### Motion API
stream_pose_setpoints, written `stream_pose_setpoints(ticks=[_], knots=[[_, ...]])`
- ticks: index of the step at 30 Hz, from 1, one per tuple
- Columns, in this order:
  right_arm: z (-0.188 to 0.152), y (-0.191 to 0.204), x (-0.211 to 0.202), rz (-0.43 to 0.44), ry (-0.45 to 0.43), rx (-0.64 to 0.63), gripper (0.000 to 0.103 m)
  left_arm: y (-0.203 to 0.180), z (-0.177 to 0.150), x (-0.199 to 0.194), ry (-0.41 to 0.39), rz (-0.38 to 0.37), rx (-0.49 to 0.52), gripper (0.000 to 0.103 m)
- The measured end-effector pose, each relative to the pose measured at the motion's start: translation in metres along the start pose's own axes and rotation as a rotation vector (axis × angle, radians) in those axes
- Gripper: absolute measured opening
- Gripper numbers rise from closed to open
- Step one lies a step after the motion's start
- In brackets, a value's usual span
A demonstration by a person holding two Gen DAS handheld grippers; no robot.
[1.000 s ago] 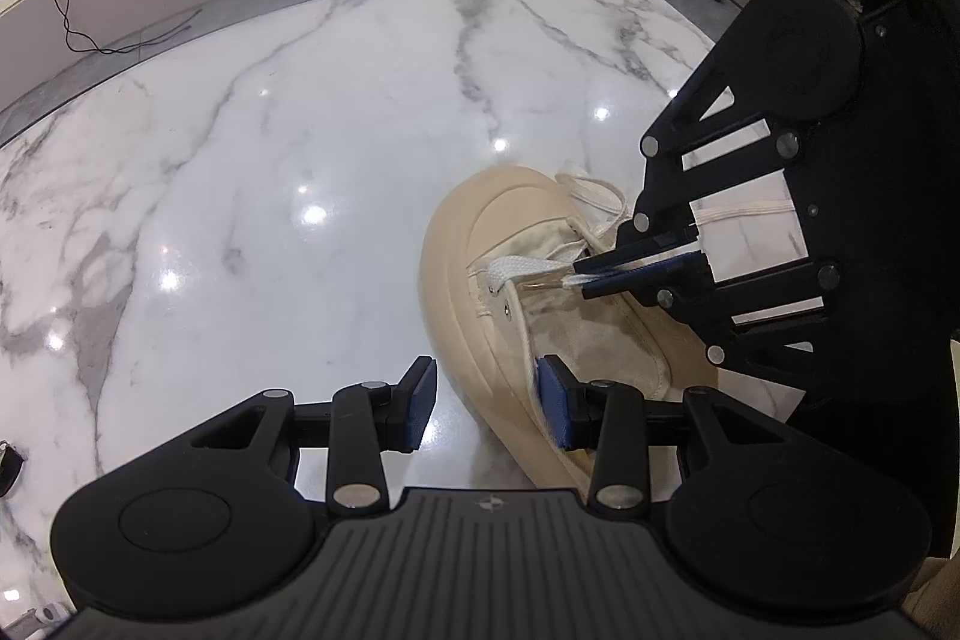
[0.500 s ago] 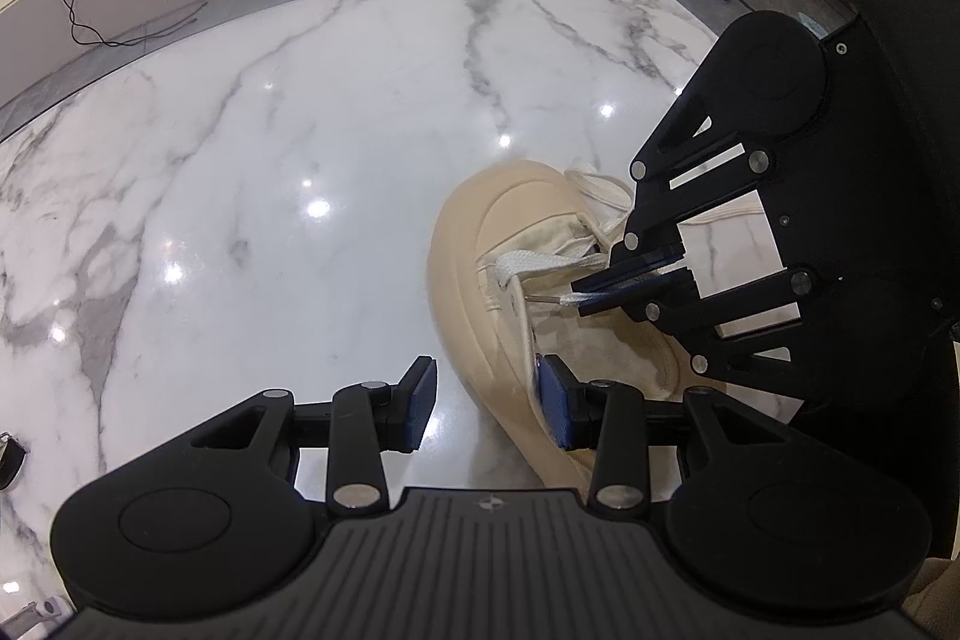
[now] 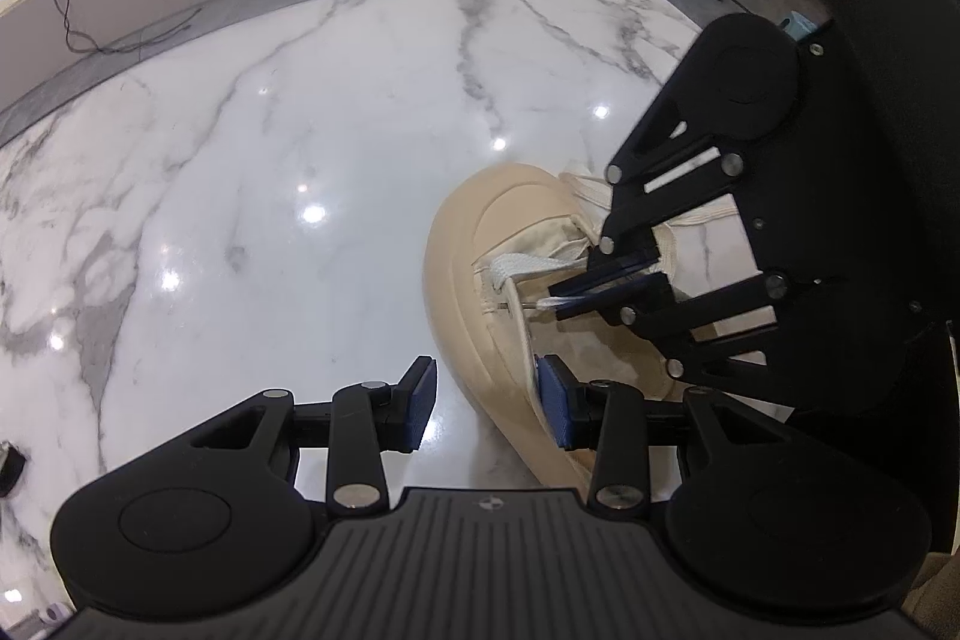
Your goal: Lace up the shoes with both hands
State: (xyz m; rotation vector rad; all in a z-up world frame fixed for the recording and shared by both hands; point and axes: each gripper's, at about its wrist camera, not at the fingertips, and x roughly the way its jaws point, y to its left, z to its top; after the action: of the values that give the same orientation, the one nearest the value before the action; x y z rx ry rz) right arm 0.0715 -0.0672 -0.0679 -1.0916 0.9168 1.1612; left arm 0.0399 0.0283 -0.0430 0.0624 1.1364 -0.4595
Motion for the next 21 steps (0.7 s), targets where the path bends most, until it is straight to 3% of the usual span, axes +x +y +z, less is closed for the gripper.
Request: stream_pose_setpoints(ticks=[7,21], knots=[[-0.001,-0.002,0.001,-0.004,-0.016,0.019,0.001,0.000,0.002,-0.012,-0.018,0.040,0.034,0.036],[-0.009,-0.012,-0.004,0.049,-0.089,0.103,0.001,0.002,0.007,-0.003,0.035,0.062,0.095,0.036]])
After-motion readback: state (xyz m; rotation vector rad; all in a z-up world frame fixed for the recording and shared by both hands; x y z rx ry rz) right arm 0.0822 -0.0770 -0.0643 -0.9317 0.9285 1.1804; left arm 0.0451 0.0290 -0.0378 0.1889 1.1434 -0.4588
